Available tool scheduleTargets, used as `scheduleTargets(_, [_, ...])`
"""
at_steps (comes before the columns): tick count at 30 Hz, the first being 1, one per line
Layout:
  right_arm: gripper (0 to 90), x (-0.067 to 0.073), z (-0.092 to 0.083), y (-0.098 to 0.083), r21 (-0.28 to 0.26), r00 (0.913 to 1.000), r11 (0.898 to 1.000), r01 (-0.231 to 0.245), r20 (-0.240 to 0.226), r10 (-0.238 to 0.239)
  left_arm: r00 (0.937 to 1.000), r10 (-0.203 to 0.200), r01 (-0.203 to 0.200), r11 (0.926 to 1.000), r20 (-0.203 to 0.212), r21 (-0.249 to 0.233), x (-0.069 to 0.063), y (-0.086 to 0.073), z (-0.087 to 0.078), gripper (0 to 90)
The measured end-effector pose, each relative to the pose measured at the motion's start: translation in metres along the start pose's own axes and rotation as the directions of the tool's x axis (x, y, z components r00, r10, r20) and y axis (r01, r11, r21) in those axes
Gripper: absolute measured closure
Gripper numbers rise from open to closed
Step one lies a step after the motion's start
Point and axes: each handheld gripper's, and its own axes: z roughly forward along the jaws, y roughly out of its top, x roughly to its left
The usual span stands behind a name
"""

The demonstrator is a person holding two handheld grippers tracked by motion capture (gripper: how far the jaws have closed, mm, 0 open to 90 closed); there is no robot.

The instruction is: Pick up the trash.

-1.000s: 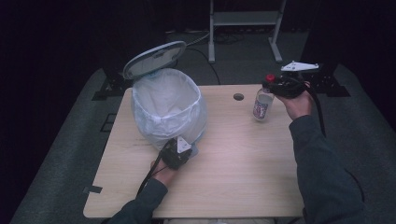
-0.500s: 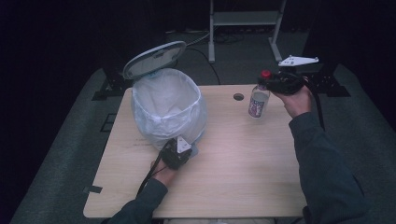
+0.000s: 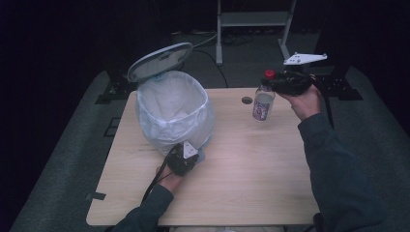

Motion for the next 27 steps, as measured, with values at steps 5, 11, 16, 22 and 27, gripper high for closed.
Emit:
scheduleTargets(5, [59.8, 0.008, -0.001, 0.009, -0.014, 0.9997, 1.0, 0.013, -0.022, -0.013, 1.0, -0.001, 0.001, 1.0, 0.0, 0.006, 0.0, 0.0, 0.0, 87.8])
scheduleTargets(11, [59.8, 0.016, -0.004, 0.019, -0.031, 0.9985, 0.999, 0.027, -0.046, -0.028, 1.0, -0.001, 0.001, 1.0, 0.0, 0.005, 0.0, 0.0, 0.0, 87.8])
scheduleTargets(16, [59.9, 0.02, -0.004, 0.024, -0.036, 0.9979, 0.999, 0.033, -0.055, -0.035, 1.0, 0.0, 0.0, 1.0, 0.001, 0.005, 0.0, 0.0, -0.001, 87.8])
scheduleTargets(22, [59.9, 0.025, -0.005, 0.027, -0.042, 0.9963, 0.998, 0.041, -0.074, -0.044, 1.0, 0.0, 0.0, 1.0, 0.0, 0.01, 0.0, 0.0, -0.001, 87.8])
scheduleTargets(27, [59.9, 0.028, -0.007, 0.032, -0.049, 0.9953, 0.998, 0.044, -0.084, -0.048, 0.9999, 0.01, -0.01, 0.9998, -0.001, 0.017, 0.001, 0.0, -0.001, 87.8])
